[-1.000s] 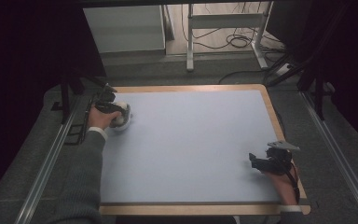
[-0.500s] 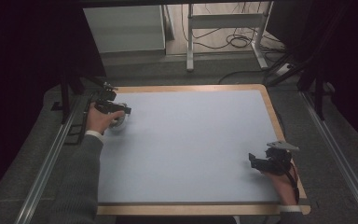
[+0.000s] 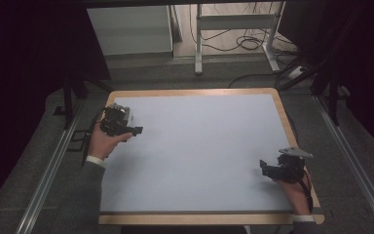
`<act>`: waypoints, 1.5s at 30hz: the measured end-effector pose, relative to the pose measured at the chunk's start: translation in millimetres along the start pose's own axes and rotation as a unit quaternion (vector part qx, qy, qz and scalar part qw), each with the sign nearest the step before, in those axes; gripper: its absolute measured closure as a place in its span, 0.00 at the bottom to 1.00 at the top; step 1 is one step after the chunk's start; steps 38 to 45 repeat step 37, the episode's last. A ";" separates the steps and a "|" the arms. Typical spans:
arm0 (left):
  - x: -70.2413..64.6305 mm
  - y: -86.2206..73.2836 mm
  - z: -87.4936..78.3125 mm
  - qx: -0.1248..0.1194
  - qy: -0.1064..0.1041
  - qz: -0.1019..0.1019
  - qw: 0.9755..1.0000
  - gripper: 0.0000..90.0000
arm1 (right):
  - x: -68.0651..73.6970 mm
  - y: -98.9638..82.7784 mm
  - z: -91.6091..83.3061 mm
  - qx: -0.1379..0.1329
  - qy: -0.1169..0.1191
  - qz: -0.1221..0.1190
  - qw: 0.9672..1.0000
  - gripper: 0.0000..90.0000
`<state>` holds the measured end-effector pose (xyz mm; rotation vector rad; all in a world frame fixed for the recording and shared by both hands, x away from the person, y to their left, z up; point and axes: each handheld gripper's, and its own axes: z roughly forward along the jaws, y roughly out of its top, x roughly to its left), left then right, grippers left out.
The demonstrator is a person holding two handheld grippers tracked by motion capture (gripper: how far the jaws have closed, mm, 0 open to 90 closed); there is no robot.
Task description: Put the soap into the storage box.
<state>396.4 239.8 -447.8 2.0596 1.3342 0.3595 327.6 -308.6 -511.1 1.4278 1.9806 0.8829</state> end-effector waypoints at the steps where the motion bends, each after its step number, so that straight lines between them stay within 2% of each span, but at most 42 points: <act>1: -3.7 -4.2 0.6 -0.001 -0.005 0.006 1.000 0.29 | 0.0 0.0 0.0 0.000 0.000 0.000 1.000 0.07; 5: -18.3 -21.2 1.8 -0.010 -0.018 0.027 0.999 0.28 | 0.8 0.1 -0.8 -0.003 -0.001 -0.001 1.000 0.07; 9: -26.9 -39.9 -0.9 -0.022 -0.030 0.032 0.999 0.28 | 0.5 0.2 -1.7 -0.003 0.000 0.002 1.000 0.07; 10: -30.7 -51.2 -1.1 -0.024 -0.032 0.035 0.999 0.28 | 0.4 0.2 -1.7 -0.003 -0.001 0.001 1.000 0.07; 11: -30.7 -51.2 -1.1 -0.024 -0.032 0.035 0.999 0.27 | 0.5 0.2 -1.9 -0.003 0.000 0.001 1.000 0.07; 13: -34.7 -69.8 0.6 -0.026 -0.038 0.028 0.999 0.28 | 0.9 0.4 -2.3 -0.003 0.000 -0.002 1.000 0.07; 14: -34.7 -69.8 0.6 -0.026 -0.038 0.028 0.999 0.27 | 0.9 0.4 -2.3 -0.003 0.000 -0.002 1.000 0.07; 16: -35.5 -79.8 2.6 -0.018 -0.032 0.030 0.999 0.27 | 0.8 0.7 -2.6 -0.004 0.000 -0.002 1.000 0.07; 17: -36.1 -88.6 3.3 -0.015 -0.022 0.030 0.999 0.27 | 0.8 0.7 -2.7 -0.005 0.000 -0.001 1.000 0.07; 19: -36.1 -94.3 3.6 -0.014 -0.028 0.027 0.999 0.27 | 1.0 1.0 -3.0 -0.006 0.000 -0.002 1.000 0.07; 30: -32.2 -96.0 5.4 -0.014 -0.028 0.017 0.999 0.27 | 2.8 2.9 -3.2 -0.011 0.000 -0.003 1.000 0.07; 45: -33.7 -101.9 8.9 -0.011 -0.031 0.018 0.999 0.26 | 2.2 2.5 -1.8 -0.008 0.000 -0.003 1.000 0.07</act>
